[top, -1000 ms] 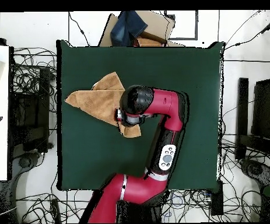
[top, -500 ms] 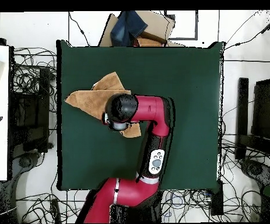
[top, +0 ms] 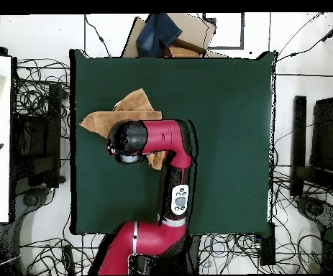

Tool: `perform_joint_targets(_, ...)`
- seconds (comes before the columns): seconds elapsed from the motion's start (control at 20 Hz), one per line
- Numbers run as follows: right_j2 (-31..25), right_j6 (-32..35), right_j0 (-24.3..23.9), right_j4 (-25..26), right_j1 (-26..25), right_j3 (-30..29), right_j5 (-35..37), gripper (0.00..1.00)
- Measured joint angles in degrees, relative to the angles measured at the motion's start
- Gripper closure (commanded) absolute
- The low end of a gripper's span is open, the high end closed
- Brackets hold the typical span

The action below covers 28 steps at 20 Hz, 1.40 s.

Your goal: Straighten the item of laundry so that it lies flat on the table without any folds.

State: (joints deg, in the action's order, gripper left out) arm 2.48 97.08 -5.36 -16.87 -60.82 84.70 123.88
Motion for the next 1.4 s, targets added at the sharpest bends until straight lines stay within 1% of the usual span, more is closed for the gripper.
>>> perform_joint_targets(0.2, -0.08, 0.0, -0.74, -0.62, 2.14, -1.26, 0.01, 1.0)
perform_joint_targets(0.5, -0.13, 0.0, -3.34, -1.09, 7.08, -7.43, 0.0, 1.0)
perform_joint_targets(0.85, -0.11, 0.0, -3.71, -1.0, 10.27, -11.63, -1.08, 1.0)
perform_joint_targets(1.05, -0.12, 0.0, -3.31, -0.75, 10.02, -11.09, -3.13, 1.0)
perform_joint_targets(1.4, -0.28, 0.0, -1.36, 0.46, 6.9, -7.54, -7.76, 1.0)
